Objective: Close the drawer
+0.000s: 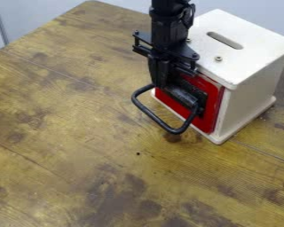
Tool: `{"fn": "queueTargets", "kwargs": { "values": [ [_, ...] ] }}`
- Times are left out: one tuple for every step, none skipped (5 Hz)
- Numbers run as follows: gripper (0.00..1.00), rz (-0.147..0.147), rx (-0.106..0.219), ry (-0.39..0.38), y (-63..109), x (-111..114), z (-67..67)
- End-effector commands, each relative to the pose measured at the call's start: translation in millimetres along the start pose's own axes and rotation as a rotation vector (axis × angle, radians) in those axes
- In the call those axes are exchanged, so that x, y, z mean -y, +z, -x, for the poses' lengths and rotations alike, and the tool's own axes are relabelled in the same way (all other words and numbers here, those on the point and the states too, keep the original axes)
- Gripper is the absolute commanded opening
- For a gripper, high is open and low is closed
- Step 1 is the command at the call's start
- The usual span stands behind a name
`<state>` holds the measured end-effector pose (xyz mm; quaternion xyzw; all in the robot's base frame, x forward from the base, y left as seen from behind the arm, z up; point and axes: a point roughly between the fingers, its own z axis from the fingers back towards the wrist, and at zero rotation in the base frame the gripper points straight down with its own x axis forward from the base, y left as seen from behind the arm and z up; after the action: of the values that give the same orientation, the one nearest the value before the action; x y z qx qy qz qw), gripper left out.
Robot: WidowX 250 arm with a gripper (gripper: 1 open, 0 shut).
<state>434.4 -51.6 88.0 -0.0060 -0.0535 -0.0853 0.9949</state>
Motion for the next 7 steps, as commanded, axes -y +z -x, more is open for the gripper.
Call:
{"fn": "queueTargets", "kwargs": {
  "values": [
    [0.00, 0.000, -0.029, -0.004, -20.7, 12.4, 2.2],
    [0.00, -0.001, -0.038, 0.002, -25.0, 13.2, 3.4],
    [0.00, -0.003, -0.047, 0.007, -29.3, 13.9, 4.7],
    [0.00, -0.004, -0.055, 0.012, -33.5, 14.8, 5.9],
    [1.00, -0.005, -0.064, 0.018, -31.2, 13.7, 6.8],
    [1.00, 0.002, -0.071, 0.025, -28.3, 12.3, 7.0],
    [1.00, 0.006, -0.070, 0.029, -20.7, 12.8, 6.0]
  ]
}}
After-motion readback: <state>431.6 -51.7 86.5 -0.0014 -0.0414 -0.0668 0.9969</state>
